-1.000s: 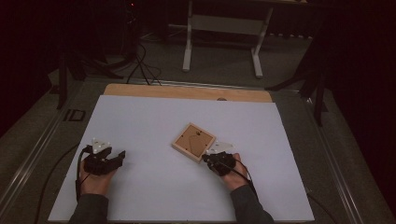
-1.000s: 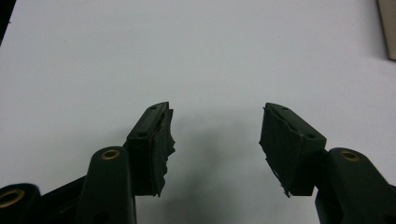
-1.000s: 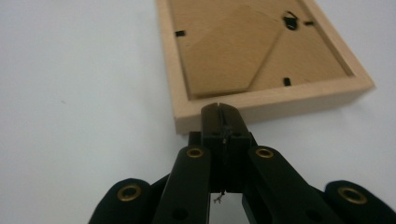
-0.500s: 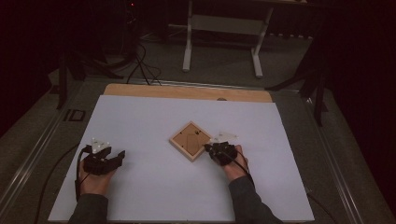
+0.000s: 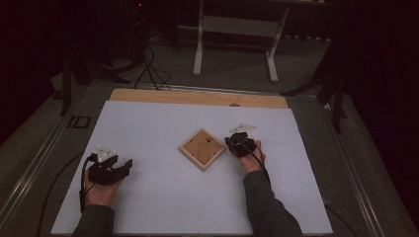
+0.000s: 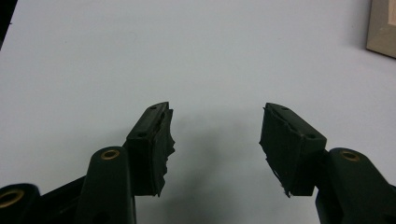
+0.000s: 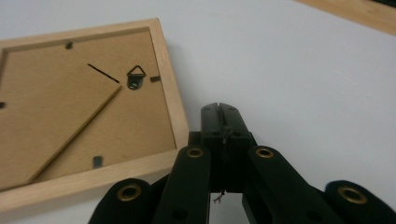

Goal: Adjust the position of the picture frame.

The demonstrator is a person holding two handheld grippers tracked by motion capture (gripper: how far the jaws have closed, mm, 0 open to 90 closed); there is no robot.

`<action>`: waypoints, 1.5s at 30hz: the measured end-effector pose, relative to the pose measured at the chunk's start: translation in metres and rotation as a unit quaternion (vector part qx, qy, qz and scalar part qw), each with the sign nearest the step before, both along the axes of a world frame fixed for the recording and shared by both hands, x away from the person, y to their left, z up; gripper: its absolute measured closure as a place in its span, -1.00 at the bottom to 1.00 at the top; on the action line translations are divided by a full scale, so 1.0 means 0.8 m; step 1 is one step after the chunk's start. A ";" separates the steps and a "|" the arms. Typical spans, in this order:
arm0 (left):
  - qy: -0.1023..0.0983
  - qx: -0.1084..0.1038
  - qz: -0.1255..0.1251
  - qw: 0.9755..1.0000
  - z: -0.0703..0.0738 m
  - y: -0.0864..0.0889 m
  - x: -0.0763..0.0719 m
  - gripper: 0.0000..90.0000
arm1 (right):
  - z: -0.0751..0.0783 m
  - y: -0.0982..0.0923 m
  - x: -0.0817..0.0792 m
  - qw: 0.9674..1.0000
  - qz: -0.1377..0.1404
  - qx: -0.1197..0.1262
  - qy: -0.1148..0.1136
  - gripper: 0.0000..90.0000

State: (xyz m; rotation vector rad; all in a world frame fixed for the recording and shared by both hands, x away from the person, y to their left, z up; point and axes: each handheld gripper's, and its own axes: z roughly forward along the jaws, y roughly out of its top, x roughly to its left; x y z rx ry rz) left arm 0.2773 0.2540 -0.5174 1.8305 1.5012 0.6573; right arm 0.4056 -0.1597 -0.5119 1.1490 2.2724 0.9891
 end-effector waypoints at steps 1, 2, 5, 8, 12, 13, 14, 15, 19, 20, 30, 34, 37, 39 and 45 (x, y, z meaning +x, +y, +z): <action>-0.001 -0.002 0.001 1.000 0.000 0.000 0.000 -0.05 | -0.003 0.002 0.002 1.000 0.002 -0.002 0.002 1.00; -0.002 -0.002 0.002 1.000 0.000 0.000 0.000 -0.05 | -0.004 0.003 0.003 1.000 0.003 -0.006 0.003 1.00; -0.001 -0.001 0.001 1.000 0.000 0.000 0.000 -0.05 | -0.008 0.004 0.005 1.000 0.006 -0.012 0.007 1.00; -0.001 0.000 -0.001 1.000 0.000 -0.001 0.000 -0.05 | -0.010 0.003 0.005 1.000 0.007 -0.010 0.013 1.00; 0.000 0.000 -0.004 1.000 -0.001 -0.003 0.001 -0.05 | -0.009 0.003 0.003 1.000 0.009 -0.020 0.014 1.00; 0.000 0.000 -0.004 1.000 -0.001 -0.003 0.001 -0.05 | -0.009 0.003 0.003 1.000 0.009 -0.020 0.014 1.00; 0.000 0.000 -0.004 1.000 -0.001 -0.003 0.001 -0.05 | -0.009 0.003 0.003 1.000 0.010 -0.021 0.015 1.00; 0.000 0.002 -0.007 1.000 0.000 -0.005 0.001 -0.05 | -0.008 0.004 0.000 0.999 0.015 -0.023 0.017 1.00; -0.002 0.000 -0.009 1.000 0.000 -0.007 0.001 -0.05 | -0.008 0.007 -0.006 0.999 0.025 -0.028 0.015 1.00; -0.002 -0.002 -0.009 1.000 0.001 -0.007 0.001 -0.05 | -0.008 0.008 -0.007 0.999 0.027 -0.029 0.015 1.00; -0.004 -0.014 -0.025 1.000 0.006 -0.021 -0.002 -0.04 | -0.009 0.011 -0.026 0.999 0.036 -0.027 0.015 1.00; -0.005 -0.016 -0.036 0.999 0.007 -0.029 -0.003 -0.02 | -0.012 0.008 -0.036 0.999 0.033 -0.008 0.020 1.00; -0.001 -0.026 -0.044 0.999 0.007 -0.037 -0.003 0.00 | -0.012 0.009 -0.042 0.999 0.036 -0.009 0.018 1.00; -0.001 -0.028 -0.053 0.998 0.008 -0.043 -0.004 0.05 | -0.012 0.011 -0.046 0.999 0.037 -0.012 0.018 1.00; 0.000 -0.026 -0.082 0.996 0.010 -0.066 -0.005 0.14 | -0.014 0.014 -0.059 0.999 0.041 0.002 0.018 1.00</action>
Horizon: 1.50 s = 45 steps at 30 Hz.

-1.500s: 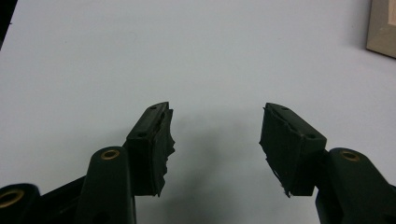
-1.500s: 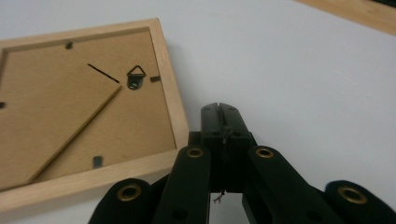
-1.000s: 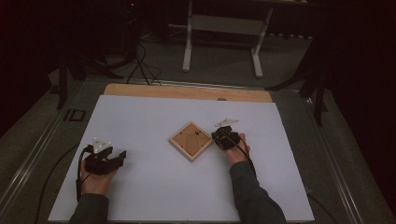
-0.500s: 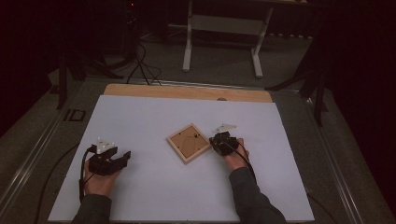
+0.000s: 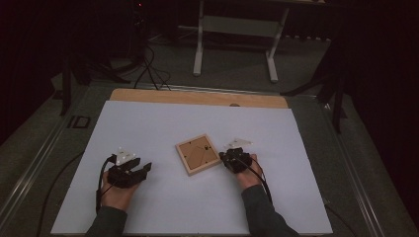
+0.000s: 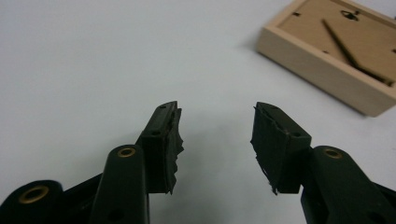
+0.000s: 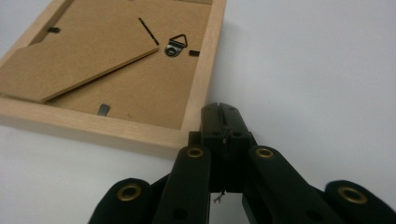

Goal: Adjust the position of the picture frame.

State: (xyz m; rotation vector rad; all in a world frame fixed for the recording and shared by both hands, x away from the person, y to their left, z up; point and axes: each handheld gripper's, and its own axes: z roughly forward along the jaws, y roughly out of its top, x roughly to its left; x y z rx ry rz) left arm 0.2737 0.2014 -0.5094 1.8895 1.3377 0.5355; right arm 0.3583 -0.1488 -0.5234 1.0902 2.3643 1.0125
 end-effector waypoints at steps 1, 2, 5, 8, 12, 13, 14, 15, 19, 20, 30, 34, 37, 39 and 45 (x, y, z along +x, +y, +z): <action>0.001 -0.001 -0.001 1.000 0.001 -0.002 0.001 0.15 | 0.000 0.000 -0.002 1.000 0.001 0.002 0.000 1.00; 0.001 -0.004 -0.003 1.000 0.001 -0.005 0.001 0.16 | -0.001 0.001 -0.004 1.000 0.002 0.003 -0.002 1.00; 0.006 -0.010 -0.015 1.000 0.001 -0.010 0.003 0.23 | -0.002 0.002 -0.010 1.000 0.007 0.006 -0.003 1.00; 0.013 -0.009 -0.026 1.000 -0.001 -0.022 0.006 0.34 | -0.002 0.004 -0.015 1.000 0.011 0.012 0.000 1.00; 0.016 0.000 -0.049 0.999 -0.005 -0.042 0.011 0.43 | -0.004 0.007 -0.021 1.000 0.012 0.019 0.003 1.00; 0.015 0.002 -0.054 0.998 -0.005 -0.046 0.012 0.45 | -0.004 0.008 -0.022 1.000 0.013 0.020 0.004 1.00; 0.016 0.006 -0.063 0.998 -0.006 -0.053 0.013 0.47 | -0.003 0.009 -0.023 1.000 0.013 0.020 0.005 1.00; 0.014 0.008 -0.066 0.998 -0.006 -0.058 0.013 0.50 | -0.003 0.010 -0.025 1.000 0.014 0.020 0.005 1.00; 0.018 0.032 -0.075 0.996 -0.011 -0.078 0.016 0.70 | -0.003 0.013 -0.029 1.000 0.021 0.015 0.001 1.00; 0.021 0.038 -0.076 0.996 -0.013 -0.081 0.018 0.77 | -0.003 0.014 -0.030 1.000 0.021 0.016 0.002 1.00; 0.030 0.053 -0.089 0.994 -0.021 -0.098 0.017 0.99 | -0.003 0.018 -0.041 0.999 0.031 0.012 0.001 1.00; 0.035 0.053 -0.094 0.994 -0.023 -0.097 0.016 0.99 | -0.003 0.017 -0.046 0.999 0.031 0.009 0.005 1.00; 0.036 0.058 -0.095 0.993 -0.024 -0.099 0.013 0.99 | -0.004 0.015 -0.049 0.999 0.033 0.006 0.013 1.00; 0.037 0.060 -0.094 0.993 -0.025 -0.099 0.012 0.99 | -0.006 0.015 -0.051 0.999 0.034 0.002 0.015 1.00; 0.037 0.061 -0.090 0.993 -0.026 -0.100 0.015 1.00 | -0.008 0.017 -0.051 0.999 0.033 -0.003 0.014 1.00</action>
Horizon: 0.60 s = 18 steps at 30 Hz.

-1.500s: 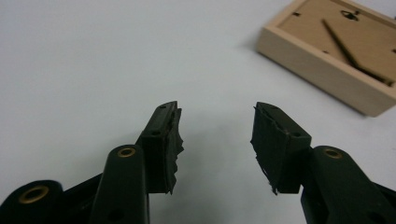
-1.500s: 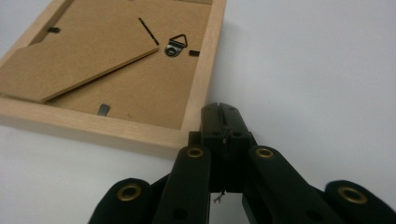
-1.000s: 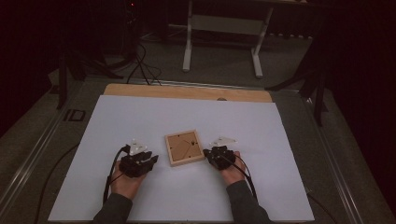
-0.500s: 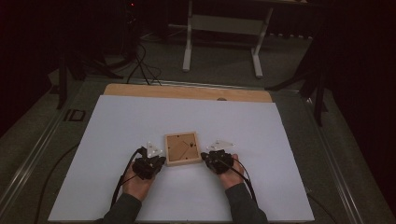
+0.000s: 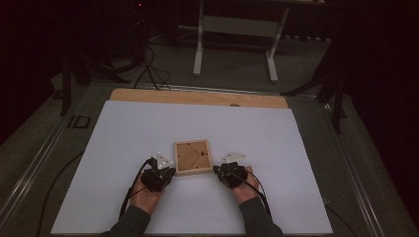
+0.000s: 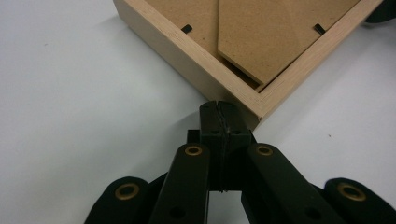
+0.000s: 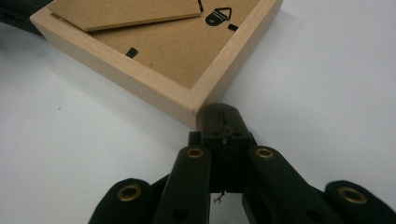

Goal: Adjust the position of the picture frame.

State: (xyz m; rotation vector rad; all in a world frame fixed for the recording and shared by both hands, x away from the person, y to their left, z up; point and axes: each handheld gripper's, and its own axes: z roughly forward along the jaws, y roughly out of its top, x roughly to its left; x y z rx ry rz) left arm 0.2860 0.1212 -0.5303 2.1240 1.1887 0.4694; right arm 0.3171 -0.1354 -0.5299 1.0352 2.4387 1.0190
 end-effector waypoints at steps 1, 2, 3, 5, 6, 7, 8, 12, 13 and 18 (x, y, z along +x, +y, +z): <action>0.000 0.000 0.000 1.000 0.000 0.000 0.000 1.00 | 0.000 0.000 0.000 1.000 0.000 0.000 0.000 1.00; -0.002 0.004 0.002 1.000 0.000 -0.001 0.003 1.00 | 0.000 0.000 0.000 1.000 0.001 0.000 0.000 1.00; -0.002 0.006 0.004 1.000 0.000 -0.001 0.004 1.00 | 0.000 0.000 0.000 1.000 0.000 0.001 0.000 1.00; -0.004 0.004 0.006 1.000 0.000 -0.001 0.006 1.00 | 0.000 0.000 0.000 1.000 -0.002 0.002 0.001 1.00; -0.004 0.003 0.005 1.000 0.000 -0.002 0.007 1.00 | 0.000 0.000 0.000 1.000 -0.003 0.002 0.001 1.00; -0.003 0.002 0.005 1.000 0.000 -0.002 0.007 1.00 | 0.000 0.000 0.000 1.000 -0.004 0.002 0.001 1.00; -0.004 0.002 0.006 1.000 -0.001 -0.002 0.008 1.00 | -0.001 -0.001 0.000 1.000 -0.004 0.002 0.000 1.00; -0.006 0.006 0.001 1.000 0.000 -0.005 0.012 1.00 | -0.001 -0.002 0.002 1.000 -0.011 0.003 0.001 1.00; -0.006 0.007 0.003 1.000 0.000 -0.006 0.014 1.00 | -0.001 -0.003 0.002 1.000 -0.012 0.003 0.002 1.00; -0.006 0.004 0.005 1.000 0.000 -0.008 0.018 1.00 | -0.002 -0.005 0.006 1.000 -0.018 0.006 0.004 1.00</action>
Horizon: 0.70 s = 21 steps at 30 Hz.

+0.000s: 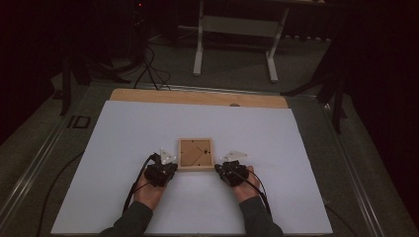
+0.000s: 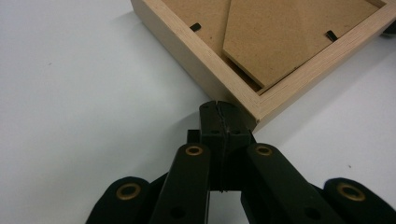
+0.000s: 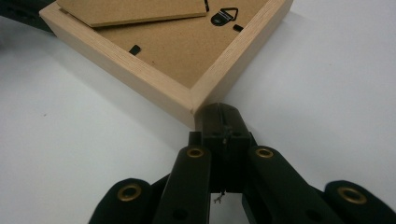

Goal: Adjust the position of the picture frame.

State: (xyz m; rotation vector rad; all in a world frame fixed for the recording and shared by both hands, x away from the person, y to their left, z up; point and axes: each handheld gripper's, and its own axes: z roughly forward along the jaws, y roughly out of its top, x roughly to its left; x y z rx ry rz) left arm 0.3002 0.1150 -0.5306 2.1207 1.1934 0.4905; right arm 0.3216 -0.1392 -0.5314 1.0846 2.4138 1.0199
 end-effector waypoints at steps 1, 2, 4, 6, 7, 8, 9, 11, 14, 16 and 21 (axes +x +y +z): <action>0.000 -0.001 0.000 1.000 0.000 0.000 0.000 1.00 | 0.000 0.000 0.000 1.000 -0.001 0.001 -0.001 1.00; 0.000 0.000 0.001 1.000 0.000 0.000 0.000 1.00 | -0.001 0.001 0.001 1.000 -0.001 -0.001 -0.001 1.00; 0.001 -0.002 0.003 1.000 0.000 0.001 0.001 1.00 | -0.001 0.001 0.001 1.000 -0.001 0.000 -0.001 1.00; 0.001 -0.003 0.003 1.000 0.000 0.001 0.002 1.00 | -0.001 0.001 0.001 1.000 -0.001 0.000 -0.001 1.00; 0.001 -0.004 0.004 1.000 0.000 0.002 0.003 1.00 | -0.001 0.001 0.001 1.000 0.000 0.000 -0.001 1.00; 0.001 -0.004 0.004 1.000 -0.001 0.002 0.003 1.00 | -0.001 0.001 0.001 1.000 0.000 0.001 0.000 1.00; 0.001 -0.005 0.005 1.000 -0.001 0.002 0.004 1.00 | -0.001 0.001 0.002 1.000 0.000 0.001 0.000 1.00; 0.001 -0.007 0.006 1.000 -0.001 0.002 0.005 1.00 | -0.001 0.001 0.002 1.000 0.000 0.001 0.000 1.00; 0.000 -0.009 0.006 1.000 -0.001 0.002 0.005 1.00 | -0.001 0.001 0.002 1.000 -0.001 0.003 0.001 1.00; 0.000 -0.008 0.005 1.000 -0.001 0.002 0.005 1.00 | -0.002 0.000 0.003 1.000 -0.002 0.003 0.001 1.00; -0.008 -0.008 0.008 1.000 0.000 0.003 0.005 0.99 | -0.003 0.000 0.004 1.000 0.008 0.004 -0.003 1.00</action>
